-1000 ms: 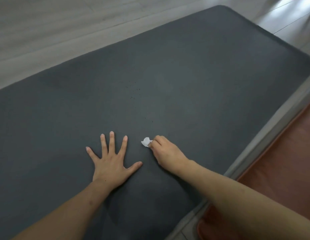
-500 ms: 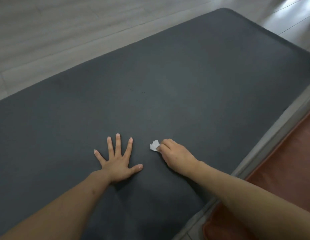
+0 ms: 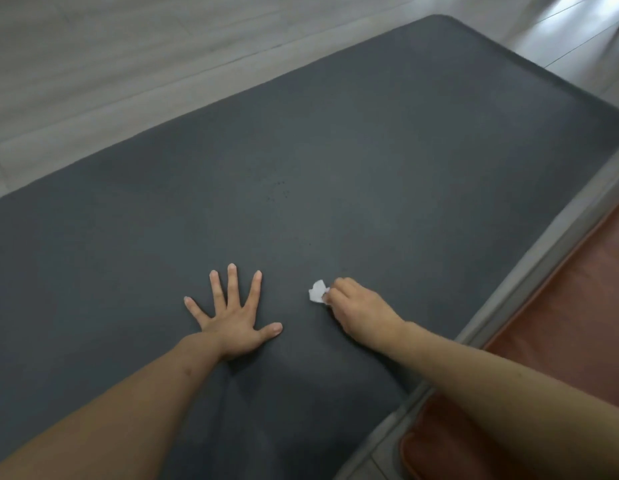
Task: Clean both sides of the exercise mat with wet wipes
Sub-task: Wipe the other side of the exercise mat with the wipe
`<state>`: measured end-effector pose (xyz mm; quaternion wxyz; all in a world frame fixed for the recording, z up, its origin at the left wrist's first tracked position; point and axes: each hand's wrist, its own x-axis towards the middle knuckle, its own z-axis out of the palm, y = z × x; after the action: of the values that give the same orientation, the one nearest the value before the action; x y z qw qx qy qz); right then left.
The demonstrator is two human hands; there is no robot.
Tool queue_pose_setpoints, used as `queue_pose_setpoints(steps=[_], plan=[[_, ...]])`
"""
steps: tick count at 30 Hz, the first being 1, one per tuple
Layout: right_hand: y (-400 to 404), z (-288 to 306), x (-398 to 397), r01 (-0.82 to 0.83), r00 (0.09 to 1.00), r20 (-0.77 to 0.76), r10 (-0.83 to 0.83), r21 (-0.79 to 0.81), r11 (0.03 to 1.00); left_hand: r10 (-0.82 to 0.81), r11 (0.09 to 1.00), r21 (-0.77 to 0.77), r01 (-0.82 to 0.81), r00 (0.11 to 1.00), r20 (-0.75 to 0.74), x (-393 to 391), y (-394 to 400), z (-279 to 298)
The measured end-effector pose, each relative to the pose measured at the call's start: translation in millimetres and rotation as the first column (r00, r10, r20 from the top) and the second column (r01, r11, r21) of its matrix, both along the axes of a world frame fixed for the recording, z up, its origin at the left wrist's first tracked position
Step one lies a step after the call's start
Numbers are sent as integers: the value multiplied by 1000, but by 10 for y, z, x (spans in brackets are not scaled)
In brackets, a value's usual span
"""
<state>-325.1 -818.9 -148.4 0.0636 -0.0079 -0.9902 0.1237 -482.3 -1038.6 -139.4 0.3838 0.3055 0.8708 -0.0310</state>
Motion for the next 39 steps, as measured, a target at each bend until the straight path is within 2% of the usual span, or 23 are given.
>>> queue_pose_setpoints(steps=[2,4,6,8,10,12,13,15,16,18,20,22,24,26,27,28,30,32,34,35,36,37,39], plan=[[521,23,-1,273,962,-20,-272,48,961,3,1000,8,-3,1000,2,8,-6,1],[880,32,27,592,806,-18,-592,17,806,17,1000,13,-17,1000,-17,27,-23,0],[714,-19,22,707,704,-50,-708,-34,706,32,999,17,-31,998,-52,112,-20,16],[155,-55,53,584,804,-70,-590,-92,807,60,998,31,-58,993,-102,269,0,26],[-391,-27,186,288,955,-28,-295,-148,946,100,994,42,-97,990,-100,477,3,43],[-434,33,281,33,999,43,-28,-119,992,107,994,48,-103,989,-97,629,-45,25],[-222,26,289,-5,999,34,7,-68,998,86,996,37,-82,991,-101,648,-72,22],[371,15,255,169,986,-19,-169,18,985,31,1000,2,-31,994,-101,618,-115,32],[680,40,265,346,938,-18,-346,34,938,10,1000,-22,-12,996,-90,608,-128,47],[1039,132,308,646,763,16,-646,19,763,-5,999,-45,2,997,-80,603,-127,68],[863,122,290,735,679,21,-734,-10,678,-5,998,-62,0,998,-67,636,-118,78],[254,108,302,596,803,18,-596,-63,801,-1,998,-61,-3,998,-70,651,-108,61],[-383,68,446,270,959,120,-255,-125,955,1,998,-57,-5,998,-64,659,-103,44],[-587,118,558,-30,987,151,49,-127,991,-5,999,-44,2,997,-73,646,-108,43],[-458,120,569,-84,985,140,97,-92,992,-3,999,-43,0,998,-64,653,-110,51],[-217,94,533,-48,993,105,51,-32,998,5,999,-41,-7,999,-51,659,-106,63],[374,116,438,250,963,93,-252,31,968,34,999,-34,-35,999,-37,696,-112,80],[913,137,412,583,804,126,-582,29,812,56,998,-39,-57,998,-28,722,-93,90],[958,122,409,753,656,98,-749,-17,657,62,997,-38,-62,998,4,726,-99,105],[770,87,398,770,636,101,-765,-20,637,61,998,-30,-60,998,21,709,-109,102],[478,44,406,736,676,104,-730,-42,676,62,998,-25,-61,997,44,689,-120,103],[136,0,436,639,769,108,-630,-82,765,69,997,-19,-68,996,63,673,-130,103],[-481,-47,622,281,951,173,-256,-136,950,61,998,-10,-61,995,80,644,-127,92]])
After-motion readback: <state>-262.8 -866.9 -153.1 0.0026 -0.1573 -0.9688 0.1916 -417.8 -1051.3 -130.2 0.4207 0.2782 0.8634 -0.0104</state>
